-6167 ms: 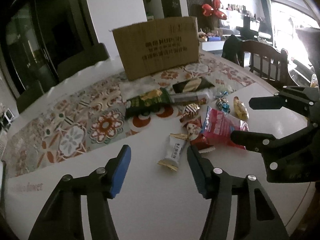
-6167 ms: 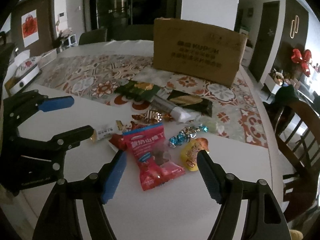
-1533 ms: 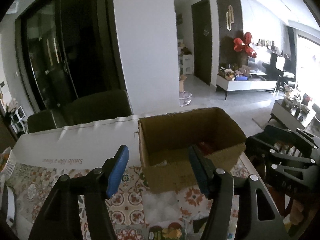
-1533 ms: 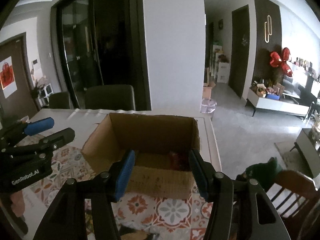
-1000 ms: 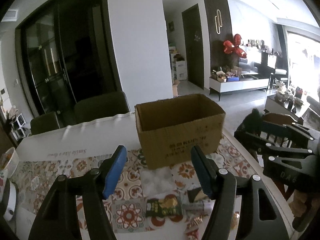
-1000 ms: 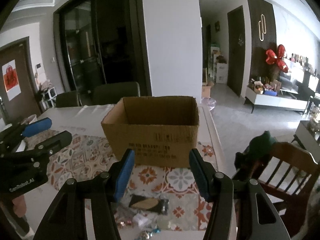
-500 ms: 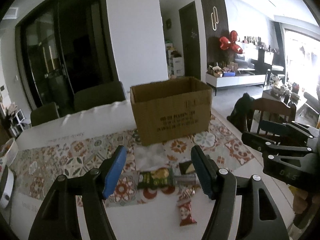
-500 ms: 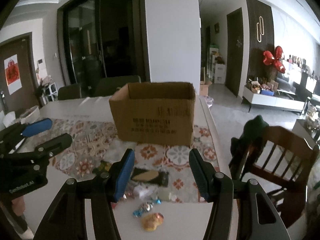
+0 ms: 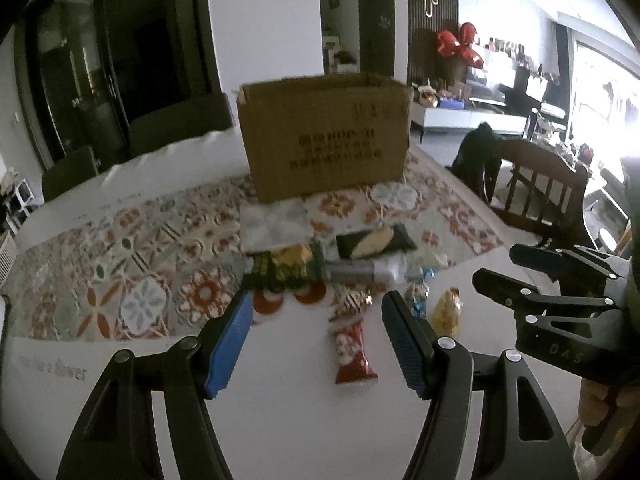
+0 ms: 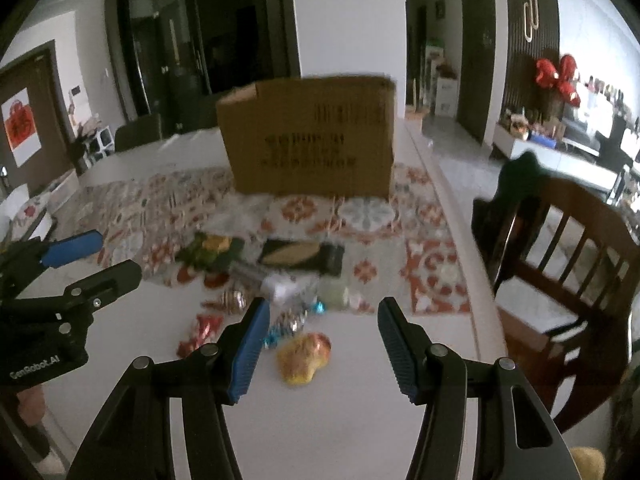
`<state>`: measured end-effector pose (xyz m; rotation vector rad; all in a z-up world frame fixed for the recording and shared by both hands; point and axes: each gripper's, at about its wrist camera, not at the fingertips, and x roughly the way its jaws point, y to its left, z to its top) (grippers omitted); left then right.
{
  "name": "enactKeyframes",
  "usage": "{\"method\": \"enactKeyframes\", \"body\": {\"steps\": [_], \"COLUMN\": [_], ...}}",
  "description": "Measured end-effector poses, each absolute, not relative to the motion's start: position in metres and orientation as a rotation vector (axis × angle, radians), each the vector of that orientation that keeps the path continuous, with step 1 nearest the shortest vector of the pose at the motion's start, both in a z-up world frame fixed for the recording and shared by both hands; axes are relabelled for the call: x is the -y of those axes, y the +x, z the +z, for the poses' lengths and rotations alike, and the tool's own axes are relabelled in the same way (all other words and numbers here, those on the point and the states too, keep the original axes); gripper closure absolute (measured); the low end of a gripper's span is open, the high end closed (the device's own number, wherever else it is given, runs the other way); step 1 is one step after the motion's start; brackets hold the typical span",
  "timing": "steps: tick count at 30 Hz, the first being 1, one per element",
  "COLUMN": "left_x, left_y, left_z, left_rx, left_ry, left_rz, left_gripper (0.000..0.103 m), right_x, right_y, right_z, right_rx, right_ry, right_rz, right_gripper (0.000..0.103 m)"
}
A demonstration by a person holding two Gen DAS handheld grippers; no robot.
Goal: Organize snacks
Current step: 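Grasp the red-white packet with the left tool while the right tool lifts the yellow jelly pouch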
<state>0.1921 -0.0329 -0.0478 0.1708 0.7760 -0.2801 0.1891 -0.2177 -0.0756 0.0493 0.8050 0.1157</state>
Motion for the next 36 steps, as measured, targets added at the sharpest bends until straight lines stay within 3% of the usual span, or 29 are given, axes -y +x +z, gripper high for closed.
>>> {"method": "enactKeyframes", "body": {"steps": [19, 34, 36], "left_x": [0.040, 0.046, 0.047], "left_y": [0.204, 0.219, 0.220], "left_z": [-0.099, -0.122, -0.123], "left_rx": [-0.932, -1.006, -1.009], "left_ry": [0.129, 0.067, 0.062], "left_rz": [-0.319, -0.334, -0.336], "left_gripper": [0.039, 0.050, 0.052], "right_x": [0.214, 0.210, 0.209], "right_y": [0.198, 0.209, 0.210], "right_z": [-0.126, -0.137, -0.138], "right_rx": [-0.941, -0.951, -0.949], "right_ry": [0.107, 0.139, 0.133], "right_rz": [0.177, 0.194, 0.196], "right_gripper": [0.046, 0.047, 0.051]}}
